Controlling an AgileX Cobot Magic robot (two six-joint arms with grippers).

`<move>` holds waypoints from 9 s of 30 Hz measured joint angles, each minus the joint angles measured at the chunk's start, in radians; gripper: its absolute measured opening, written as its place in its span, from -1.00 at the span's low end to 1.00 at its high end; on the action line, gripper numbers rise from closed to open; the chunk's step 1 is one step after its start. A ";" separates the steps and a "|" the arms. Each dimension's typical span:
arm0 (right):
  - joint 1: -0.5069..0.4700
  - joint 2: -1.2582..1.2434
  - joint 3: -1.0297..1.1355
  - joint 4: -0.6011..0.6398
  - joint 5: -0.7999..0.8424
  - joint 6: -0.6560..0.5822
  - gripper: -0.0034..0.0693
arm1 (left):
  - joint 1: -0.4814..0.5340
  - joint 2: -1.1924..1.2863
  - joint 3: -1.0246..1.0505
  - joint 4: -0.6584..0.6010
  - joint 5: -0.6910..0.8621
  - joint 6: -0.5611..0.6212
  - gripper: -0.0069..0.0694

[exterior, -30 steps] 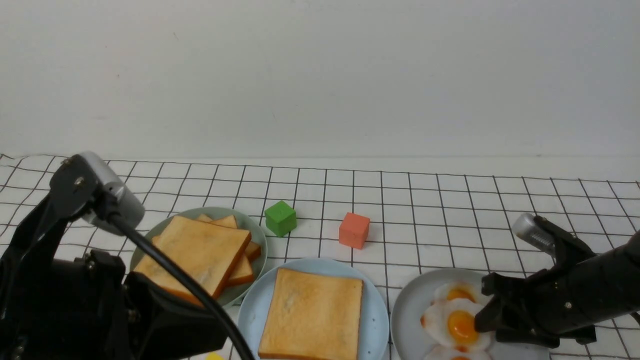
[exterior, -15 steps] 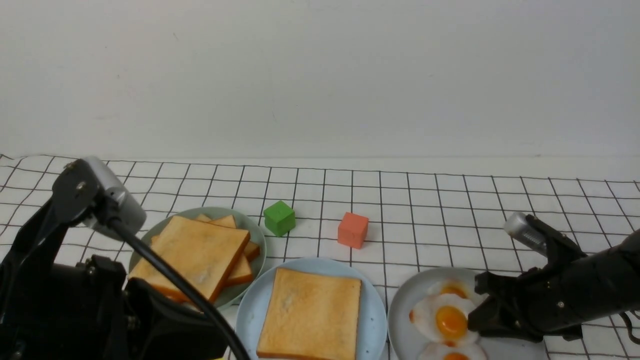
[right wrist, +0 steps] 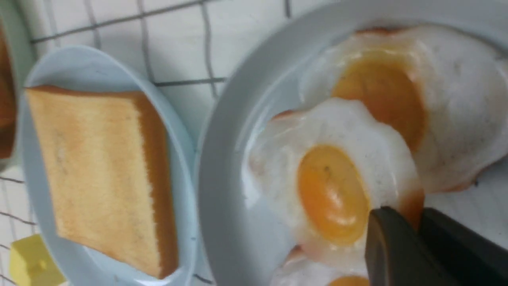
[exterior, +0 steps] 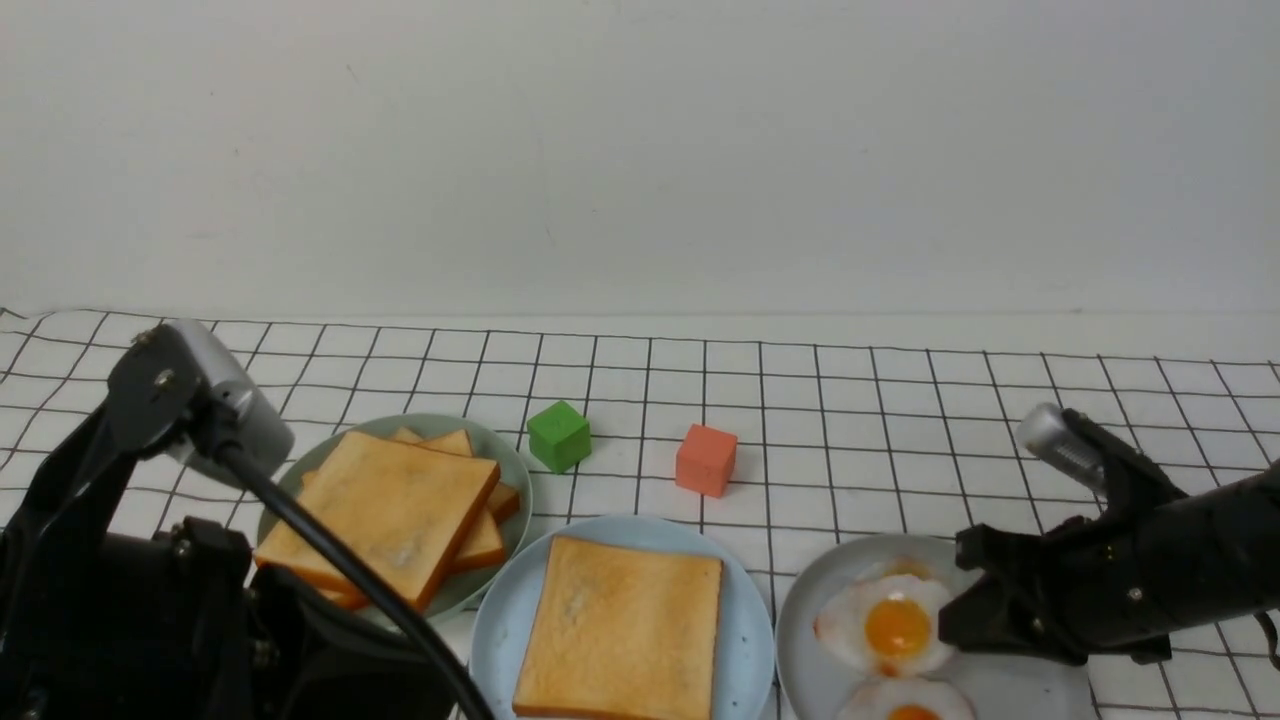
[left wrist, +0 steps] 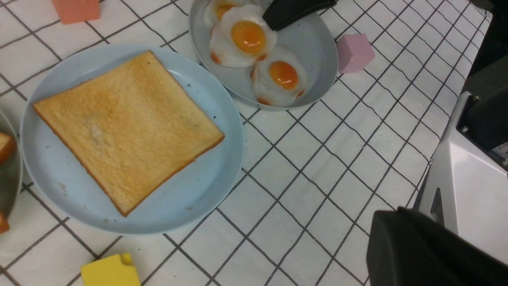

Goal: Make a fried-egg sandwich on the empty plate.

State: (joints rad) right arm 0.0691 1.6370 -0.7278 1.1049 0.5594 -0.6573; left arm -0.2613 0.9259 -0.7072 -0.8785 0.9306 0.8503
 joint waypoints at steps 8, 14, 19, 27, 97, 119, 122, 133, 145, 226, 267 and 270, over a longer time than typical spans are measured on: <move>0.055 -0.105 -0.001 0.169 0.066 -0.074 -0.70 | 0.000 0.000 0.000 0.000 0.007 0.000 -0.85; 0.231 -0.037 -0.031 0.433 0.067 -0.255 -0.70 | 0.000 0.000 0.000 0.000 0.008 -0.009 -0.85; 0.307 0.070 -0.071 0.565 0.038 -0.352 -0.70 | 0.000 0.000 0.000 0.002 0.012 -0.032 -0.84; 0.338 0.172 -0.109 0.582 0.024 -0.415 -0.19 | 0.000 0.000 0.000 0.047 0.001 -0.095 -0.82; 0.310 -0.769 -0.192 -0.577 0.459 0.419 0.63 | 0.374 0.674 -0.124 -0.352 -0.096 0.015 -0.77; 0.310 -0.770 -0.192 -0.577 0.483 0.420 0.63 | -0.029 0.768 0.077 -0.835 -0.495 0.239 -0.39; 0.310 -0.770 -0.192 -0.577 0.496 0.420 0.63 | -0.029 0.767 0.077 -0.836 -0.494 0.239 0.02; 0.310 -0.940 -0.082 -0.753 0.391 0.504 -0.17 | 0.081 0.500 0.077 -0.755 -0.475 0.176 0.90; 0.310 -1.582 0.422 -0.866 0.026 0.559 -0.92 | 0.203 0.083 -0.228 0.156 0.015 -0.445 -0.27; 0.310 -1.648 0.474 -0.867 -0.071 0.574 -0.71 | 0.131 -0.936 0.736 0.925 -0.531 -1.145 -0.81; -0.106 -1.648 0.743 -1.105 -0.163 0.813 -0.58 | 0.131 -0.936 0.736 0.930 -0.534 -1.146 -0.70; -0.106 -1.648 0.743 -1.105 -0.163 0.813 -0.58 | 0.131 -0.936 0.736 0.930 -0.534 -1.146 -0.69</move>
State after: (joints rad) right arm -0.0368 -0.0114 0.0148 0.0000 0.3961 0.1555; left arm -0.1306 -0.0105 0.0287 0.0511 0.3962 -0.2954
